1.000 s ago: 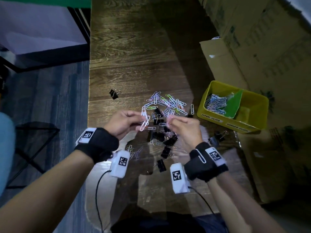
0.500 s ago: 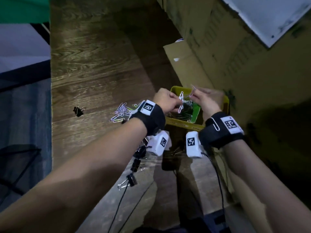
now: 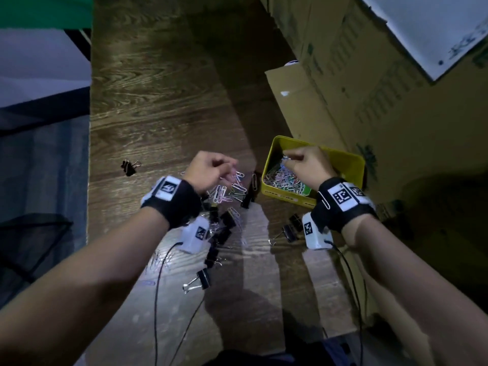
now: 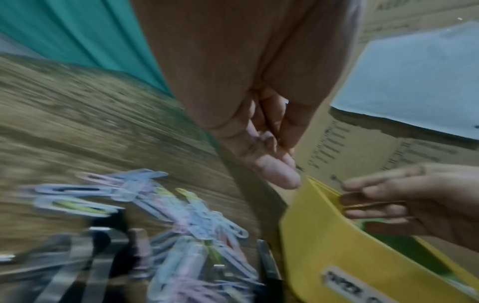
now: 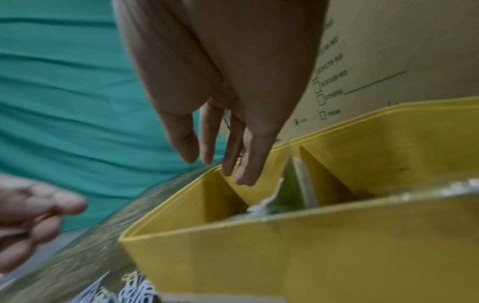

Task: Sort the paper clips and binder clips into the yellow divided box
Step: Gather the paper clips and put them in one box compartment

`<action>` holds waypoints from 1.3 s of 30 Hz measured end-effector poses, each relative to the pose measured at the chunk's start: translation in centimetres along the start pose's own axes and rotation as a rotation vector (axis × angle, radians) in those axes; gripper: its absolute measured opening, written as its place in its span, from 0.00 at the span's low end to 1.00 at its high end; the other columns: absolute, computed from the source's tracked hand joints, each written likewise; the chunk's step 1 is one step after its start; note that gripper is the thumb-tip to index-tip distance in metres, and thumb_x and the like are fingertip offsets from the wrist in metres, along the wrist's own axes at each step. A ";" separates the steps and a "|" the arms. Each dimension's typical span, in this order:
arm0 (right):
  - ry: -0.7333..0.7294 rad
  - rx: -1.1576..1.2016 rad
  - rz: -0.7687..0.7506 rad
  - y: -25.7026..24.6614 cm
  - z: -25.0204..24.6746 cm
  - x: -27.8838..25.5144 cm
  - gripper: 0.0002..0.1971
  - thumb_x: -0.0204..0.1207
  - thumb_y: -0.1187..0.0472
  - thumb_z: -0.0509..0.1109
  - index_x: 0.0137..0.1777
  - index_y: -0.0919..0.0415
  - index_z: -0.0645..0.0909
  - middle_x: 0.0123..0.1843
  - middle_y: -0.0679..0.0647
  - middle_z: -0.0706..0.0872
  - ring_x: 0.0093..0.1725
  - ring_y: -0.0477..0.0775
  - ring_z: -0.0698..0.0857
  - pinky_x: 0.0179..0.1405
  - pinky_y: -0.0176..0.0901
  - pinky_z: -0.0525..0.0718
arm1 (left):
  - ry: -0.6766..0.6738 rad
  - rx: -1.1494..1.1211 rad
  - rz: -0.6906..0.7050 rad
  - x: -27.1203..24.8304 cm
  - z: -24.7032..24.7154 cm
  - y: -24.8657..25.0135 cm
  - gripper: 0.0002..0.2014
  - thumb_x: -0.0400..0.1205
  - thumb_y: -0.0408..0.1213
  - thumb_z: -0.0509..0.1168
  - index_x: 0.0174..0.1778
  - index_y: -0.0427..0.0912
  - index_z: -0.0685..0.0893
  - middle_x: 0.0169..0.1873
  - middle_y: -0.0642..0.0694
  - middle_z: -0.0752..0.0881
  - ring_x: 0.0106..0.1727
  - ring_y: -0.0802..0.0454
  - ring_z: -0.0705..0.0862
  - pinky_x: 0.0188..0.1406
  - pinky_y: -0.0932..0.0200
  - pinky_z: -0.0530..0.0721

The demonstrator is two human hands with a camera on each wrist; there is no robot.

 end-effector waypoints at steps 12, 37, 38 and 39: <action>-0.481 -0.329 -0.650 -6.6 17.1 -10.1 0.14 0.77 0.66 0.66 0.60 0.60 0.85 0.57 0.56 0.86 0.54 0.56 0.83 0.56 0.45 0.82 | -0.048 0.909 0.083 -11.6 -13.2 -15.7 0.21 0.72 0.42 0.53 0.49 0.40 0.88 0.46 0.39 0.88 0.46 0.39 0.87 0.50 0.49 0.85; -0.579 -0.432 -0.461 -6.0 28.7 -12.4 0.22 0.77 0.67 0.67 0.71 0.61 0.74 0.65 0.58 0.78 0.55 0.57 0.82 0.58 0.47 0.79 | 0.011 0.841 -0.038 -15.9 -10.0 -18.1 0.09 0.80 0.30 0.61 0.54 0.33 0.79 0.50 0.38 0.79 0.50 0.39 0.82 0.47 0.54 0.75; -0.594 -0.429 -0.438 -5.9 28.8 -12.2 0.18 0.76 0.67 0.68 0.66 0.62 0.78 0.62 0.57 0.79 0.55 0.57 0.81 0.59 0.49 0.80 | -0.002 0.852 -0.013 -16.0 -10.0 -18.2 0.09 0.80 0.30 0.61 0.54 0.33 0.79 0.50 0.38 0.79 0.50 0.39 0.81 0.48 0.54 0.75; -0.613 -0.435 -0.417 -6.1 28.8 -12.2 0.16 0.75 0.67 0.70 0.62 0.63 0.80 0.60 0.56 0.79 0.55 0.56 0.80 0.60 0.49 0.79 | -0.009 0.859 0.003 -16.1 -10.1 -18.3 0.08 0.80 0.31 0.61 0.54 0.34 0.79 0.50 0.37 0.80 0.51 0.39 0.80 0.48 0.54 0.75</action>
Point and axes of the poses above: each hand's wrist, its own x-axis towards the middle knuckle, its own z-axis out of the palm, y = z × x, the point moved 1 cm from there along x, towards the middle knuckle
